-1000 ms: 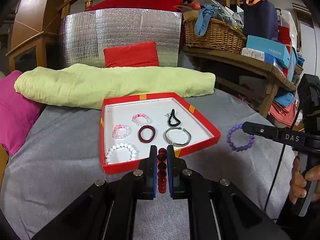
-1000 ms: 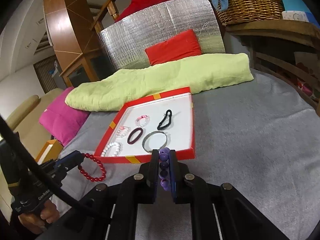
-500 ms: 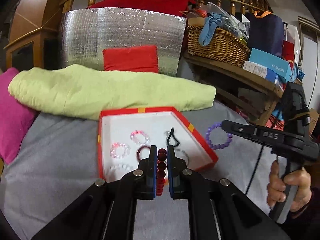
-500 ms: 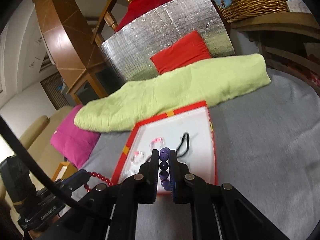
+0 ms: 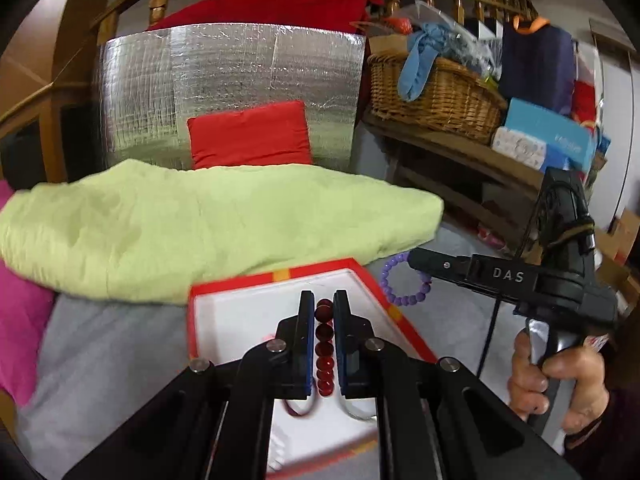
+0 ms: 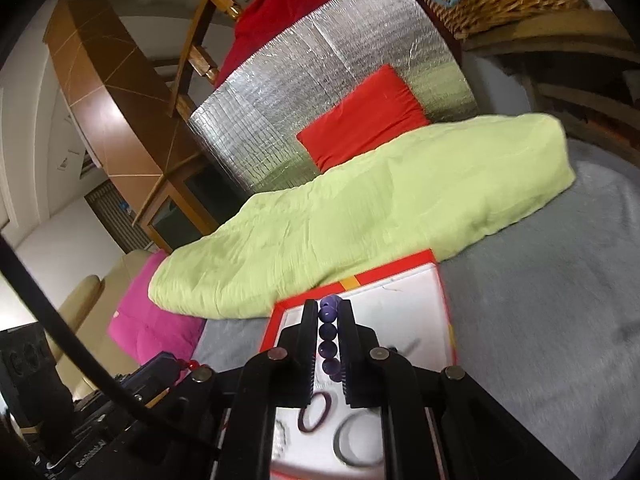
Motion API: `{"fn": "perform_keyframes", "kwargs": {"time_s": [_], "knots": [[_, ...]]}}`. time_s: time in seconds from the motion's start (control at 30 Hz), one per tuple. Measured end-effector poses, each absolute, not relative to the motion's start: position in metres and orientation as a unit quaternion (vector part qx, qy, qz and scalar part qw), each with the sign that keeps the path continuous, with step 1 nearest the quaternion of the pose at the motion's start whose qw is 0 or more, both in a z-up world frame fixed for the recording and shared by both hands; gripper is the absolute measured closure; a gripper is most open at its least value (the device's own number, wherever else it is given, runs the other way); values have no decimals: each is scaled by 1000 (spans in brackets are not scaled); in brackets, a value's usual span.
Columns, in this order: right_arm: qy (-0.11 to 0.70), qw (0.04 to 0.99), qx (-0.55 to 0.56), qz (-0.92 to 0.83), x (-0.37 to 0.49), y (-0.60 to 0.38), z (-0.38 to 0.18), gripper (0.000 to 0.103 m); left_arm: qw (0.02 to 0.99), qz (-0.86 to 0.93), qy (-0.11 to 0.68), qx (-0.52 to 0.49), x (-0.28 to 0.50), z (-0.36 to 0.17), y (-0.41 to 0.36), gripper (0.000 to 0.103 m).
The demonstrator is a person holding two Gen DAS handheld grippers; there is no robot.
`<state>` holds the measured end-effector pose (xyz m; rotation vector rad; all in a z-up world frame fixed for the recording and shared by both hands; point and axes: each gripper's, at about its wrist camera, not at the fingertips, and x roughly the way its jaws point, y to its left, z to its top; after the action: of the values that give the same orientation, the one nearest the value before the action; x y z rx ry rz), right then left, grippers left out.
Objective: Organize jewelry
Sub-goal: 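Carry the purple and red bracelets in both tools over the red box, then open both tools to drop the bracelets into the box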
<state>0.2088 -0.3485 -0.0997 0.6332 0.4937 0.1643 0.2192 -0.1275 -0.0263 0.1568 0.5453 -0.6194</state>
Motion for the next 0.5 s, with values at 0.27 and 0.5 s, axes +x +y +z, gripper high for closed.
{"fn": "perform_keyframes", "kwargs": {"time_s": [0.27, 0.5], "knots": [[286, 889, 343, 98, 275, -350, -125, 92, 902, -287, 314, 75, 295, -40, -135, 94], [319, 869, 363, 111, 307, -345, -153, 92, 891, -271, 359, 54, 335, -72, -141, 94]]}}
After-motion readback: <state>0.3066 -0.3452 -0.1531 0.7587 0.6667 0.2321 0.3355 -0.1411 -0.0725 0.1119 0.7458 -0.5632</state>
